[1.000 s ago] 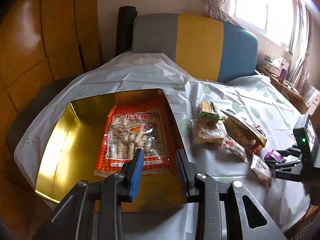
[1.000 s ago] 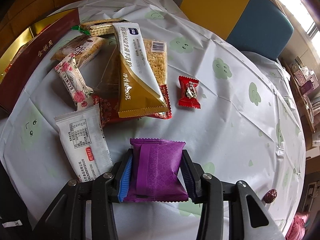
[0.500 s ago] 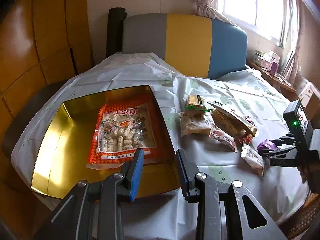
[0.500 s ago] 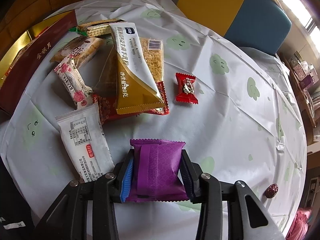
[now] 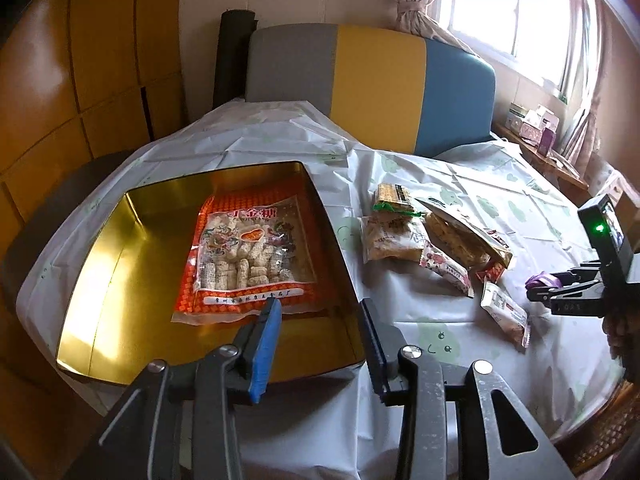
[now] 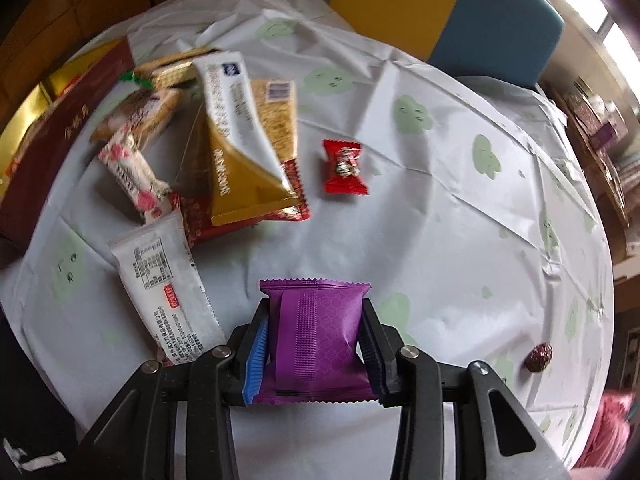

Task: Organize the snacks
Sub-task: 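Carry the purple snack to the gold tin and release it with the right tool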

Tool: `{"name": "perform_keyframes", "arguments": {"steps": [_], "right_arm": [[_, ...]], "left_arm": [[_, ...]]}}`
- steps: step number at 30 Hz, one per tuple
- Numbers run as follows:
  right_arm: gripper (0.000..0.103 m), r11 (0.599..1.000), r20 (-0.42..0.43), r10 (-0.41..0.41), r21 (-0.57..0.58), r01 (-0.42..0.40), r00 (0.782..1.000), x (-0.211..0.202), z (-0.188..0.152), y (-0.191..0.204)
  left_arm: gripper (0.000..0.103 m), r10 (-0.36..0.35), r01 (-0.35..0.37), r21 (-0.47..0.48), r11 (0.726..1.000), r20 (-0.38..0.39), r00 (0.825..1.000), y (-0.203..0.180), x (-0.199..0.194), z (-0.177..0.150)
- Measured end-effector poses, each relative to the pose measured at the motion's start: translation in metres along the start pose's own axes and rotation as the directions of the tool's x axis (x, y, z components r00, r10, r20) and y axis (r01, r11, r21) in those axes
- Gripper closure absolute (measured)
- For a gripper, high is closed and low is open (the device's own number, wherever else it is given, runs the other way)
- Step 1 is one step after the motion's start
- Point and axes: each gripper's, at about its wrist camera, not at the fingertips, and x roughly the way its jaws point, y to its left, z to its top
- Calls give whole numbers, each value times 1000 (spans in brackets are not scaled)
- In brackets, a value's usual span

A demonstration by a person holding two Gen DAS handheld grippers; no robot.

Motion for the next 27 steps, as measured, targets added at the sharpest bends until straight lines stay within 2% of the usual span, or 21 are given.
{"name": "perform_keyframes", "arguments": {"steps": [4,9,10,13,19,21,24,27], "right_arm": [[62,1000,31,-6,25,5,999,-11,1,-3],[62,999,95,31,34,-34,995,-31,10,9],[62,998,113,49,30,-52,992,-36,14,15],[62,993,152,112,12,-115,982,-46,25,35],[62,968,212,250,-85,-237,945,-65,46,97],[62,953,226,300,-122,-279,927,-71,52,118],[61,925,246,371,-181,-333,896,-82,64,152],[61,896,247,432,-229,-381,867,-87,73,182]], "left_arm": [[63,0,0,-5,1000,1,1000,3,1,-3],[60,7,-7,-45,999,10,1000,14,-1,-4],[57,10,-9,-59,998,14,1000,17,-1,-3],[56,30,-28,-86,996,28,999,27,-4,-1],[56,104,-94,-157,983,54,993,57,-9,5],[55,139,-126,-190,974,59,989,70,-11,6],[50,184,-164,-244,956,62,981,90,-13,7],[49,220,-194,-280,940,66,973,106,-15,6]]}}
